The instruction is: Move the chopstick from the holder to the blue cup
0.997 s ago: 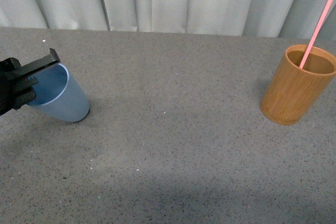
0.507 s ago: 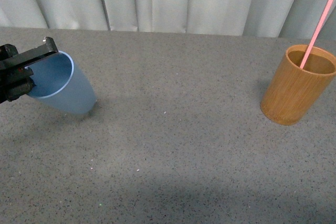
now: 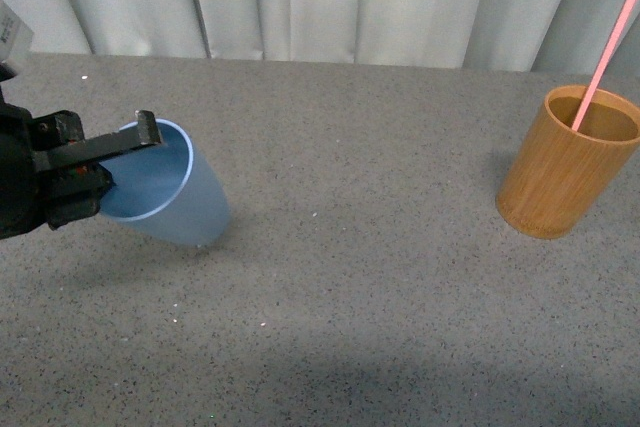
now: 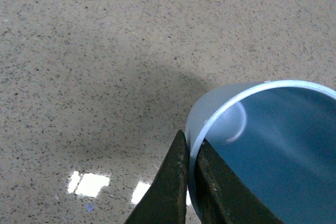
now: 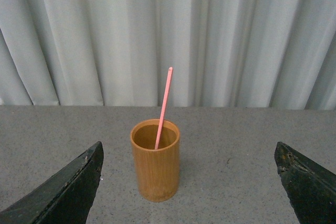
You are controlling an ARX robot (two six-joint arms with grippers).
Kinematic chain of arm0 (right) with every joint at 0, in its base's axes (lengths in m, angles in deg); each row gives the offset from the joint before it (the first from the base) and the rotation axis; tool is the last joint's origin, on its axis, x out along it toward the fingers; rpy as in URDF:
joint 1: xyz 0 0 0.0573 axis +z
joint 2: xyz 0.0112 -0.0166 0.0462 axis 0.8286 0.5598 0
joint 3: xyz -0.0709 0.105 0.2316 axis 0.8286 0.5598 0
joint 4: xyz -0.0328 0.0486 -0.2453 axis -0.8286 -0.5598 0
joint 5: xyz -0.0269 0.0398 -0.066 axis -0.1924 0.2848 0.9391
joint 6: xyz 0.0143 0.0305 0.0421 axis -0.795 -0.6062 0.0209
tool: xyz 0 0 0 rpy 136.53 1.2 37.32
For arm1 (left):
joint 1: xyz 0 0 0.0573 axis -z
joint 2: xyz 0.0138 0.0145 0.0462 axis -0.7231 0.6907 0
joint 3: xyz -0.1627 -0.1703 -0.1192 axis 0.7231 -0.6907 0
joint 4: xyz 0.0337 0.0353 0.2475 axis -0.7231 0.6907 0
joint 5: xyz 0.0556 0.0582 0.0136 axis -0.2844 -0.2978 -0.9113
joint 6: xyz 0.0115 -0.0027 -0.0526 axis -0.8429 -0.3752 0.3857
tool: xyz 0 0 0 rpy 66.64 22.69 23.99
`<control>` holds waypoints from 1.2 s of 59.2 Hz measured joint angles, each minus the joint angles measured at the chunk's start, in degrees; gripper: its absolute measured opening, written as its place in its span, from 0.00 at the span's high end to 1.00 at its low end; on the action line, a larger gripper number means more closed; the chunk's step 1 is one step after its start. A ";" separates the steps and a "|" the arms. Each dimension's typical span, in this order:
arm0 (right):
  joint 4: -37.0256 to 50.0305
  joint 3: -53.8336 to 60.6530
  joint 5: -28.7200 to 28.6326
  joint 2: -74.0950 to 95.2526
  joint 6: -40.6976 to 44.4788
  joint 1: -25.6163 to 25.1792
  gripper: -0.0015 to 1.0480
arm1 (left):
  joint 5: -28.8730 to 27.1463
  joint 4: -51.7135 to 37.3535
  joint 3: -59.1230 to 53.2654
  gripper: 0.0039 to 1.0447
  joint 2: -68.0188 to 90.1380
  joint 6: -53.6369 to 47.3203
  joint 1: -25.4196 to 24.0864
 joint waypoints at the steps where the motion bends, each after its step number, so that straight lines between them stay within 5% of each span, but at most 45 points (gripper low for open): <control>1: 0.00 0.00 0.00 0.00 0.00 0.00 0.09 | -0.17 0.00 -0.02 0.97 0.00 0.02 0.55; 35: 0.00 0.00 0.00 0.00 0.00 0.00 0.09 | -4.02 3.04 3.78 0.97 1.95 5.35 13.03; 71: 0.00 0.00 0.00 0.00 0.00 0.00 0.09 | -4.98 4.79 10.58 0.97 6.56 12.92 18.40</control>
